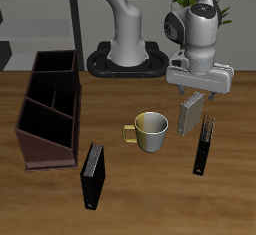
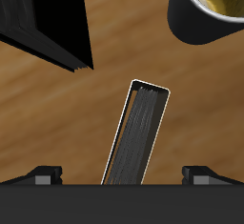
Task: Place the yellow book into the right desk caddy's right compartment
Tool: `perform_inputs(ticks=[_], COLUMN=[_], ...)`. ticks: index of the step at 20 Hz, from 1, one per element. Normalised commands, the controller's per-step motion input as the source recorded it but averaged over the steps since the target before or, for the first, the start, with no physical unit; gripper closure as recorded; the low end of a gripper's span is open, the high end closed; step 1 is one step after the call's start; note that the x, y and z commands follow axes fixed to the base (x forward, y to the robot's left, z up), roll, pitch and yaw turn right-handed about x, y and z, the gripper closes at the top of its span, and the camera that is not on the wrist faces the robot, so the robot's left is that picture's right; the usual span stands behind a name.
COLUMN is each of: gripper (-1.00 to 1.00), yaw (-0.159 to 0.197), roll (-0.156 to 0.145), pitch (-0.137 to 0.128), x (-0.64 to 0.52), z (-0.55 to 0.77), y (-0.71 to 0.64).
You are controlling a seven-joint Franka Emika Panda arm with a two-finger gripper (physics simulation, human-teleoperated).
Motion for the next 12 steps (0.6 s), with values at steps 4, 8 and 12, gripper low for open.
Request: perform_inputs(ticks=[4, 8, 12], gripper=[-1.00, 1.00, 1.00], yaw=[-0.005, -0.025, -0.036], roll=[0.003, 0.070, -0.004], pitch=[0.077, 0.078, 0.044], x=[0.08, 0.04, 0.01], z=[-0.43, -0.42, -0.13], y=[0.02, 0.02, -0.08])
